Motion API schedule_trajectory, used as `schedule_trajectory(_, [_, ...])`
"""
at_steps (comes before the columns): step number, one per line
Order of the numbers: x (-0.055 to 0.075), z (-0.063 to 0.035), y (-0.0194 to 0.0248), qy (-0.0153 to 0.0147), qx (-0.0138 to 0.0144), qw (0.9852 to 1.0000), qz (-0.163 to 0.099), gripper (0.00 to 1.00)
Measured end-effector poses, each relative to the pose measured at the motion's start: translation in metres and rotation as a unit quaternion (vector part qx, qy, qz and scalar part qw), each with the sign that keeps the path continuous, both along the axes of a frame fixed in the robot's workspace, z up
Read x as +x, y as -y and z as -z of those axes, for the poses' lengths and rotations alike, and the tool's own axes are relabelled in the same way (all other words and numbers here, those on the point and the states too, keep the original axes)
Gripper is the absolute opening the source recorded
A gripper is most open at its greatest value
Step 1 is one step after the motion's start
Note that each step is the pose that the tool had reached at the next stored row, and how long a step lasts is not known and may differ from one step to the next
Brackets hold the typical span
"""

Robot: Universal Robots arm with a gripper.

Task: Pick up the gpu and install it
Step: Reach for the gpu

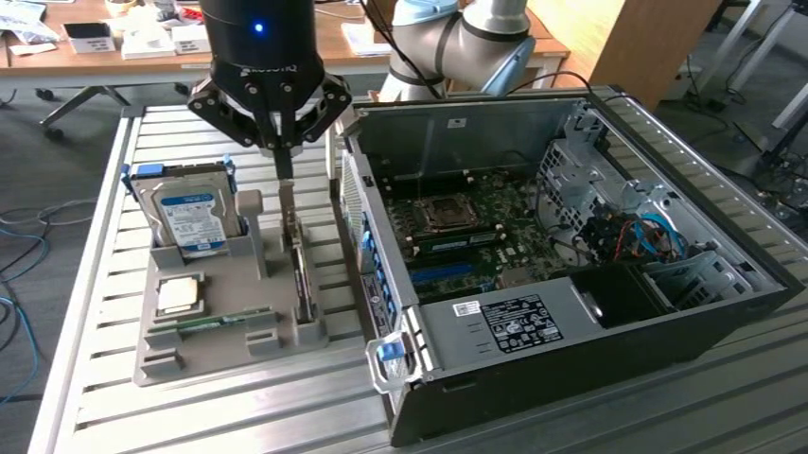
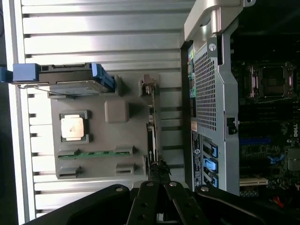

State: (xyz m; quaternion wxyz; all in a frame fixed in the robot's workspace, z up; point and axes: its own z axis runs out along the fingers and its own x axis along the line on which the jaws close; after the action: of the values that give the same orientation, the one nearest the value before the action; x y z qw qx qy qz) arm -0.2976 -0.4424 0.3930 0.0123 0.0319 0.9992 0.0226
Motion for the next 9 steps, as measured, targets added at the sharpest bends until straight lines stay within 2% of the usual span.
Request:
schedule_trajectory(5, [0.0000,0.0000,0.0074,0.0000,0.0000,1.0000,0.000,0.11])
schedule_trajectory(9, [0.0001,0.0002,0.0095,0.0001,0.0000,1.0000,0.000,0.11])
